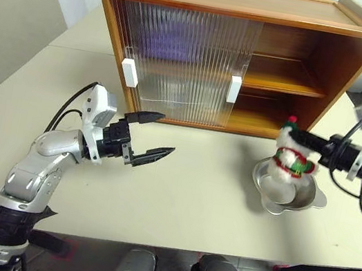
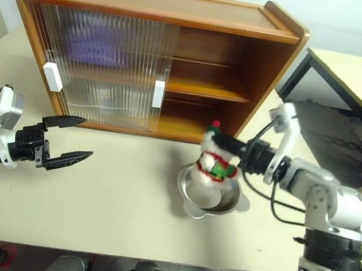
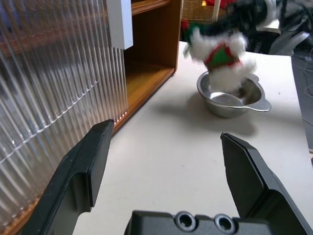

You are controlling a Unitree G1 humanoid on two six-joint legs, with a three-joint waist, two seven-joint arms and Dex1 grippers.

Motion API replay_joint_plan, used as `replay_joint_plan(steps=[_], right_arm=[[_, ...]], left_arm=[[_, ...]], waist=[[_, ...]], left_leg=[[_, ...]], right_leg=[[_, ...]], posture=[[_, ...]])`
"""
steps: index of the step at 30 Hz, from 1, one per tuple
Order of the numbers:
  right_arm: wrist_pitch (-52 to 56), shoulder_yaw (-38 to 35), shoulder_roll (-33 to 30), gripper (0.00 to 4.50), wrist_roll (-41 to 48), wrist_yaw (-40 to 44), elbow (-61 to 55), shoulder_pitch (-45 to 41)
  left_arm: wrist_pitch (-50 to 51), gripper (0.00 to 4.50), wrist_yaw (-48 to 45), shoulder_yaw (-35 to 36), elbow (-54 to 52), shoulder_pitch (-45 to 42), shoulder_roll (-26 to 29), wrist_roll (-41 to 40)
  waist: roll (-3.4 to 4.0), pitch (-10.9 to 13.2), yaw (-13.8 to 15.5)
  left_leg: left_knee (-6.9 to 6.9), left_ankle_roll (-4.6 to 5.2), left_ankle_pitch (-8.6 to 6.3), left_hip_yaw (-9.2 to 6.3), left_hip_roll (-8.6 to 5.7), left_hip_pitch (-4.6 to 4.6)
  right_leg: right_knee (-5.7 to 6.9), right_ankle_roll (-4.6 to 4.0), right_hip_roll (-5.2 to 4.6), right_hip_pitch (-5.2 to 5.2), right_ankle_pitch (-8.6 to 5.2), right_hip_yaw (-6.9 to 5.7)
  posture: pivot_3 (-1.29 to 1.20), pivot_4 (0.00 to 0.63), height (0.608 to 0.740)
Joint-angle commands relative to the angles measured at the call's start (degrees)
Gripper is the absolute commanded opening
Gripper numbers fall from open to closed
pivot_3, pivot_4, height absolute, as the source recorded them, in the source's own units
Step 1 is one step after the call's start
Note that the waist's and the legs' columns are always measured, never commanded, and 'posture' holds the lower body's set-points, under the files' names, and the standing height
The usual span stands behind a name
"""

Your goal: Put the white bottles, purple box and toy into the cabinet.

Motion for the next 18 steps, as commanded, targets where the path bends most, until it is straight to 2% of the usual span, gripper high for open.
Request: replay_joint_plan(steps=[1, 8, 12, 18], right_arm=[[1.52, -3.46, 1.63, 0.04, 3.30, -1.89, 0.83, -3.96], [-1.26, -6.00, 9.70, 0.03, 5.79, -9.24, -0.39, -11.28], [-9.47, -6.15, 13.87, 0.03, 3.19, -11.12, 1.51, -14.20], [-20.64, -6.42, 16.83, 0.03, 0.38, -11.98, 6.13, -18.58]], left_arm=[[0.61, 4.50, -0.18, 0.24, 0.42, -0.75, -0.33, -0.99], [-0.02, 4.50, 0.00, 0.09, 0.71, -0.11, -0.04, -0.11], [-0.02, 4.50, 0.20, 0.12, 0.67, 0.06, 0.09, 0.18], [0.19, 4.50, 0.39, -0.06, 0.55, -0.19, 0.10, 0.35]], waist=[[0.00, 0.00, -0.10], [0.02, -0.02, -0.36], [0.03, -0.02, -0.41], [0.05, -0.03, -0.33]], left_leg=[[0.00, 0.00, 0.00, 0.00, 0.01, 0.00], [-0.03, 0.00, 0.00, -0.24, 0.10, 0.00], [-0.04, 0.01, -0.01, -0.46, 0.13, -0.01], [-0.04, 0.03, -0.02, -0.64, 0.23, -0.08]], right_leg=[[0.00, -0.01, 0.00, 0.00, 0.01, 0.00], [0.02, -0.07, 0.00, -0.06, 0.04, -0.01], [0.03, -0.09, 0.00, -0.09, 0.06, -0.01], [0.03, -0.31, -0.06, -0.15, 0.22, 0.01]], posture=[[-0.06, 0.000, 0.740], [-0.05, 0.000, 0.740], [-0.05, 0.000, 0.740], [-0.05, 0.000, 0.740]])
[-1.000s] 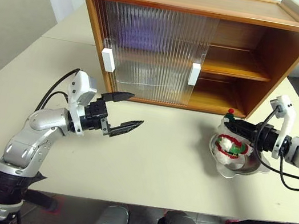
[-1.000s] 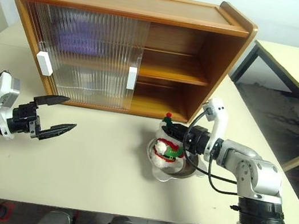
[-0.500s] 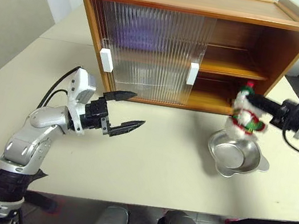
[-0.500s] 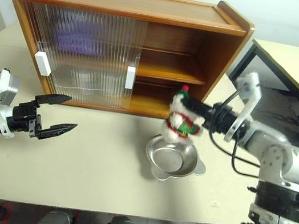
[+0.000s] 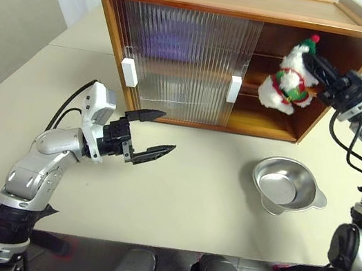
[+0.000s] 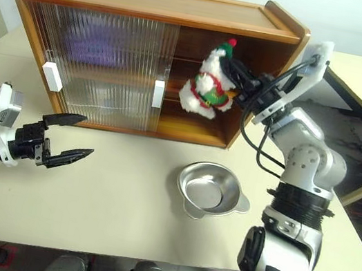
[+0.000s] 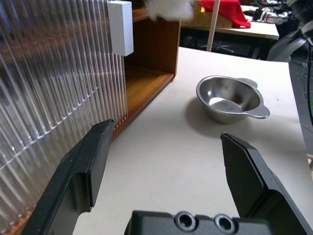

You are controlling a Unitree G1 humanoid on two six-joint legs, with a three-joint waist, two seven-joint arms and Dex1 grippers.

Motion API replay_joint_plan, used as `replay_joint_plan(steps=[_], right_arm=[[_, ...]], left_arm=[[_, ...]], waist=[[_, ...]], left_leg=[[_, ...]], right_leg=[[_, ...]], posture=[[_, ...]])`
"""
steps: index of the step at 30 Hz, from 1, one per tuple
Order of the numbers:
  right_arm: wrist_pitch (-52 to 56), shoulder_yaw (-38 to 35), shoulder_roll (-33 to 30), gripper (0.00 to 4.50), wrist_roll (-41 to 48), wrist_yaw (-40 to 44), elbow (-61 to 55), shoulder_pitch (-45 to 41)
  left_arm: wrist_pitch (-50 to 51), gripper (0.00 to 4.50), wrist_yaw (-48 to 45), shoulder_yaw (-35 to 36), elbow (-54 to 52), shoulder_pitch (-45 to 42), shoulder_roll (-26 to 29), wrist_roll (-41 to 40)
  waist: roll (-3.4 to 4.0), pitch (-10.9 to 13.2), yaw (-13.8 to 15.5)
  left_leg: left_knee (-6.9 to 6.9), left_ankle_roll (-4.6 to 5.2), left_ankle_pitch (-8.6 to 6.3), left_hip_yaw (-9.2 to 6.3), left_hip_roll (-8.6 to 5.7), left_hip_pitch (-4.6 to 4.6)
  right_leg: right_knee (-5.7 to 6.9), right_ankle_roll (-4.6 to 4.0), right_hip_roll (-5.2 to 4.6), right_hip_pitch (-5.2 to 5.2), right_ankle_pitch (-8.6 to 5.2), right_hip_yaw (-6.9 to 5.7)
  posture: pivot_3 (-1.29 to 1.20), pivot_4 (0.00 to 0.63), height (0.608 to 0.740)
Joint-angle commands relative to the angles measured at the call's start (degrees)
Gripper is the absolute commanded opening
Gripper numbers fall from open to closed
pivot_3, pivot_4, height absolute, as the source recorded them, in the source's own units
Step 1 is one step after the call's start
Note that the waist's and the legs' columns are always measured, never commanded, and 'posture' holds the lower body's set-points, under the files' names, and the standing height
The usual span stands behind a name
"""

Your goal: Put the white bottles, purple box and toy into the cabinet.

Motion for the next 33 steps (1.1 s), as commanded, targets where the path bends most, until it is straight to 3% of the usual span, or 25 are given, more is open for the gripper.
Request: replay_joint_plan(steps=[1, 18, 33], right_arm=[[-6.71, -0.50, 0.55, 0.03, -2.46, -0.53, 2.92, -2.10], [-32.68, 4.92, 7.52, 0.02, -15.52, -0.80, 18.59, -5.92], [-54.25, 4.63, 8.56, 0.02, -23.08, -5.25, 40.44, -13.06]], left_arm=[[0.07, 4.50, 0.02, -0.11, 0.36, 0.25, 0.41, 0.79], [-0.07, 4.50, 0.41, -0.06, -0.44, 0.70, 0.85, 0.96], [0.67, 4.50, 1.04, 0.20, -1.46, 1.19, 1.29, 0.39]], waist=[[0.00, 0.00, 0.05], [0.04, 0.00, -0.07], [0.08, 0.02, 0.24]], left_leg=[[0.00, 0.00, 0.00, -0.02, 0.02, -0.02], [-0.11, 0.02, -0.01, -0.02, 0.34, -0.07], [-0.14, 0.03, -0.02, 0.04, 0.56, -0.07]], right_leg=[[0.00, -0.04, 0.00, -0.02, 0.02, -0.01], [0.00, -0.31, -0.04, -0.13, 0.18, -0.05], [-0.01, -0.54, -0.07, -0.22, 0.40, -0.15]], posture=[[-0.05, 0.000, 0.740], [-0.02, 0.000, 0.740], [-0.02, 0.000, 0.740]])
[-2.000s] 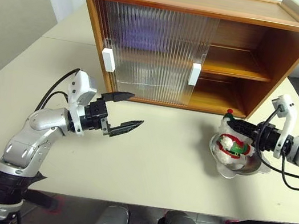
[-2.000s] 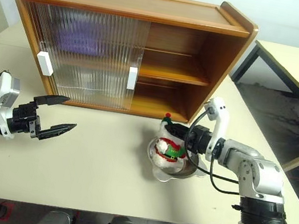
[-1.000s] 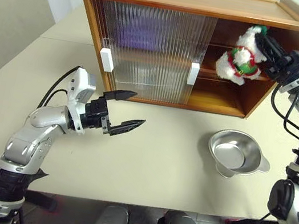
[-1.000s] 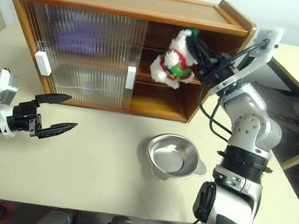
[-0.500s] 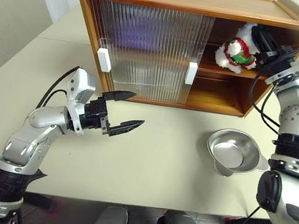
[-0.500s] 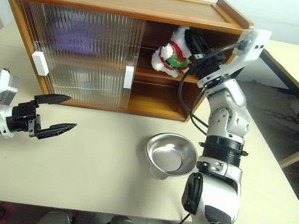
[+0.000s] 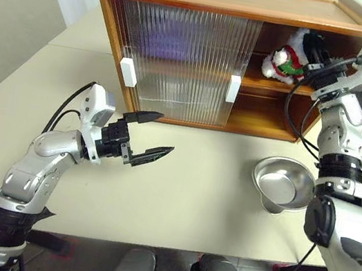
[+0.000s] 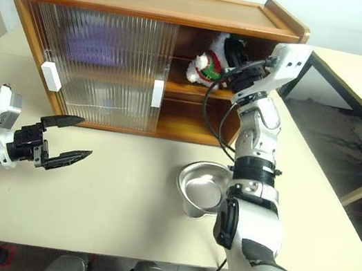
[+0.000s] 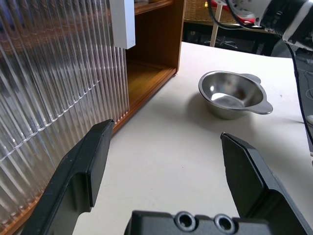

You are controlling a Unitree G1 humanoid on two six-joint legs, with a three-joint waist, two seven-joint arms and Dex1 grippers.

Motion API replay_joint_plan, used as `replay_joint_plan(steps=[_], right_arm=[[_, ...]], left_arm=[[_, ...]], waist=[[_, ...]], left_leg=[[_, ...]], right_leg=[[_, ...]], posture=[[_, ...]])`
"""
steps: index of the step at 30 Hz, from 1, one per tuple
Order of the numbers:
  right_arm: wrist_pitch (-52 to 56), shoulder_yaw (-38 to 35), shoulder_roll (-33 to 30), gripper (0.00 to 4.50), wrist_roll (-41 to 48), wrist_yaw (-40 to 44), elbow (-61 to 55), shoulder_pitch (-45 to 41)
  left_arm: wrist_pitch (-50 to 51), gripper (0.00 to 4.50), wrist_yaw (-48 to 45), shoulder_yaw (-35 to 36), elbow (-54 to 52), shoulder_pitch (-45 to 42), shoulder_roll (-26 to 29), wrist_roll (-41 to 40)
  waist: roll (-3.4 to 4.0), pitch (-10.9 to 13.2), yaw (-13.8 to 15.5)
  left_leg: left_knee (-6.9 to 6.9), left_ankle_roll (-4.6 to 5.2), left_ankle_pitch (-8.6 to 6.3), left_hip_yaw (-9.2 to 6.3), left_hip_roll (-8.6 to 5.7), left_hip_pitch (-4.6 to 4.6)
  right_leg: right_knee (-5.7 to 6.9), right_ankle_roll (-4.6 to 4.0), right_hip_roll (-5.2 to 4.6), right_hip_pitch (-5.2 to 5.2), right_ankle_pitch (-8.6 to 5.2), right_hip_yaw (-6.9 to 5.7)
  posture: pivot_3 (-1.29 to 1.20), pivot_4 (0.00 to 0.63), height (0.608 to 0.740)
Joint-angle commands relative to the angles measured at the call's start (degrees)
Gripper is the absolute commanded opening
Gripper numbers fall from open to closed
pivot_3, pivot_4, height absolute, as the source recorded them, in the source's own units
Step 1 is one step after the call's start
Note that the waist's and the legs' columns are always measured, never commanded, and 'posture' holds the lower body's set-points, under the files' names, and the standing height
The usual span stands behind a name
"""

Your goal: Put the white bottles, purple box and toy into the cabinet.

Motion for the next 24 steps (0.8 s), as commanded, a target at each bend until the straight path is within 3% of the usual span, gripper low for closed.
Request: replay_joint_plan(steps=[1, 11, 23, 24], right_arm=[[-3.25, -0.12, 0.04, 0.02, -1.52, -1.39, 5.07, -2.45], [-3.28, 1.31, 1.69, 0.02, -2.93, -0.53, 13.30, -6.60], [-3.77, 0.43, 0.52, 4.35, -2.98, -0.42, 14.24, -7.39], [-3.84, 0.32, 0.24, 4.47, -2.92, -0.40, 14.17, -7.36]], left_arm=[[0.56, 4.50, 0.24, 0.14, -0.81, -0.06, 0.48, 0.35], [1.03, 4.50, 0.83, 0.27, -1.47, 0.39, 0.44, 0.21], [0.44, 4.50, 0.71, 0.14, -0.49, 0.27, 0.21, 0.55], [0.32, 4.50, 0.62, 0.08, -0.32, 0.25, 0.18, 0.60]], waist=[[0.00, 0.00, 0.02], [0.01, 0.01, -0.05], [0.02, 0.01, -0.04], [0.02, 0.01, -0.04]], left_leg=[[-0.01, 0.00, 0.00, 0.01, 0.03, -0.01], [-0.10, 0.02, -0.03, 0.14, 0.12, -0.06], [-0.10, 0.02, -0.04, 0.16, 0.16, -0.09], [-0.10, 0.02, -0.04, 0.17, 0.16, -0.10]], right_leg=[[0.00, -0.03, 0.00, -0.01, 0.02, -0.02], [0.00, -0.13, 0.00, -0.16, 0.08, -0.03], [0.00, -0.21, 0.00, -0.22, 0.13, -0.04], [-0.01, -0.21, 0.00, -0.23, 0.13, -0.04]], posture=[[-0.01, 0.000, 0.740], [-0.01, 0.000, 0.740], [-0.02, 0.000, 0.740], [-0.02, 0.000, 0.740]])
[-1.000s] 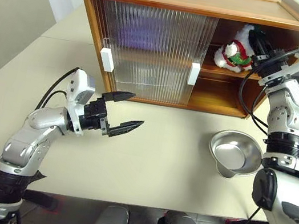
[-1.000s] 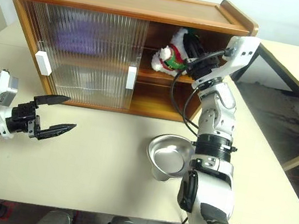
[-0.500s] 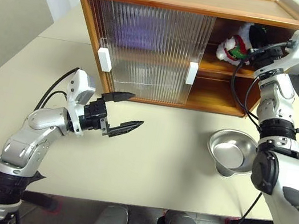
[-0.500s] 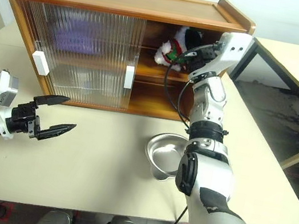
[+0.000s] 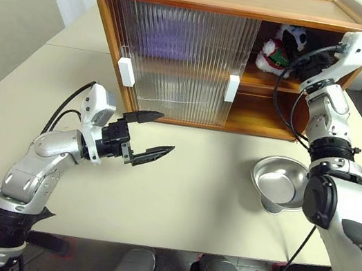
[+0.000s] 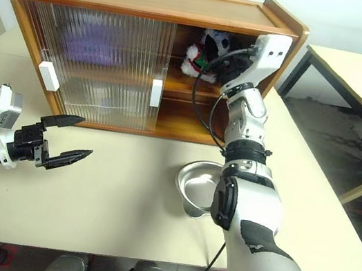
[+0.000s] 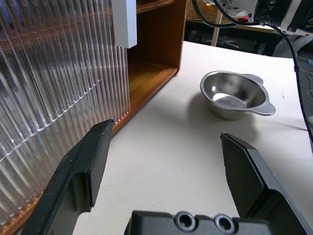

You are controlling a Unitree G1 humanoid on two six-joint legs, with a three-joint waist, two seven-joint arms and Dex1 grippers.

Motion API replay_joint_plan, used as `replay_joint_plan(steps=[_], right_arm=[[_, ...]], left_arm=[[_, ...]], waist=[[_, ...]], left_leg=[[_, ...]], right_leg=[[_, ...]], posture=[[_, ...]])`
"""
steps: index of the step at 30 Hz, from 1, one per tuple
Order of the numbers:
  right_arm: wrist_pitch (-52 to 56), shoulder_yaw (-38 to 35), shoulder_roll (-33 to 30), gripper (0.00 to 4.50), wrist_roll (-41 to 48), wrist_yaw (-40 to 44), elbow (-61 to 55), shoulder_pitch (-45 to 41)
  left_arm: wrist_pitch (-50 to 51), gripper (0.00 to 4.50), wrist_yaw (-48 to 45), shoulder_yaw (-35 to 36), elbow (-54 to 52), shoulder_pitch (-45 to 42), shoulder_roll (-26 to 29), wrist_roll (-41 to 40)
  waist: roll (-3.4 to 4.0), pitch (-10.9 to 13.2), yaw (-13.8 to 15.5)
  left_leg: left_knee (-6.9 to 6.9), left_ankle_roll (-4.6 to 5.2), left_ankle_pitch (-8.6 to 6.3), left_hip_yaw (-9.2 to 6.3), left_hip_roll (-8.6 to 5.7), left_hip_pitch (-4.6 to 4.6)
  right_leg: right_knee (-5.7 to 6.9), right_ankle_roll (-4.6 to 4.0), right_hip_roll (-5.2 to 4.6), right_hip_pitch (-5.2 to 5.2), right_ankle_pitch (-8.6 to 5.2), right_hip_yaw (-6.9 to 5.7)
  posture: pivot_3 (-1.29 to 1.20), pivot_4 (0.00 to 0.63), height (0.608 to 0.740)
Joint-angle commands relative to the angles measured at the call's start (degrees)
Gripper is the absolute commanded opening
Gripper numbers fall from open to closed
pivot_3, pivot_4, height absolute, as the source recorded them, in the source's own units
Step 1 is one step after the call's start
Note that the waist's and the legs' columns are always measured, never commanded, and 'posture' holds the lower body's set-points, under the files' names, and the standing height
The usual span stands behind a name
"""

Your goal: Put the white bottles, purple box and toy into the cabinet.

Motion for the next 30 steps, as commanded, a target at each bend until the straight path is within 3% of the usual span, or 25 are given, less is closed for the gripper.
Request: replay_joint_plan(steps=[1, 12, 18, 23, 27, 30], right_arm=[[0.23, -0.41, -0.83, 4.47, -0.15, 0.33, 0.16, 0.04], [4.83, 0.84, -3.88, 4.47, 1.64, 7.08, -10.79, 3.58], [23.66, 2.81, -8.58, 4.47, 10.89, 19.16, -34.22, 15.99], [49.84, -0.06, -18.71, 4.47, 27.61, 27.85, -52.90, 30.93], [56.35, -2.83, -23.83, 4.47, 30.84, 28.38, -55.73, 38.01], [61.08, -6.39, -27.03, 4.47, 32.70, 28.53, -54.39, 43.70]], left_arm=[[-0.44, 4.50, -0.28, 0.03, 0.46, 0.13, 0.12, 0.65], [-0.15, 4.50, 0.01, 0.39, 0.39, -0.35, 0.16, 0.22], [0.05, 4.50, -0.25, 0.55, 0.10, 0.02, 0.49, 0.06], [-0.04, 4.50, -0.81, -0.17, 0.19, -0.03, 0.41, 0.21], [-0.10, 4.50, -1.11, -0.22, 0.20, 0.06, 0.50, 0.22], [-0.21, 4.50, -1.29, -0.15, 0.19, 0.26, 0.54, 0.17]], waist=[[0.00, 0.00, 0.00], [0.01, 0.00, -0.02], [-0.01, -0.01, 0.23], [-0.05, 0.00, 0.48], [-0.12, 0.05, 0.48], [-0.21, 0.06, 0.45]], left_leg=[[0.00, -0.01, -0.01, 0.00, 0.00, -0.01], [0.01, -0.02, -0.03, 0.05, 0.01, -0.04], [0.10, -0.06, -0.03, 0.15, -0.07, -0.04], [0.21, -0.28, 0.05, 0.46, -0.64, 0.17], [0.24, -0.38, 0.05, 0.45, -0.75, 0.46], [0.27, -0.38, 0.05, 0.53, -0.75, 0.63]], right_leg=[[0.00, 0.00, 0.00, -0.01, 0.00, 0.00], [-0.02, 0.00, 0.00, -0.04, 0.00, 0.00], [-0.08, 0.08, 0.08, 0.09, -0.05, 0.02], [-0.13, 0.28, 0.16, 0.48, -0.37, 0.11], [-0.05, -0.23, 0.17, 0.82, -0.85, 0.14], [-0.05, 0.15, 0.24, 1.02, -1.09, 0.15]], posture=[[-0.02, 0.000, 0.740], [-0.03, 0.000, 0.740], [-0.03, 0.000, 0.740], [-0.04, 0.000, 0.740], [-0.04, 0.000, 0.740], [-0.04, 0.000, 0.740]])
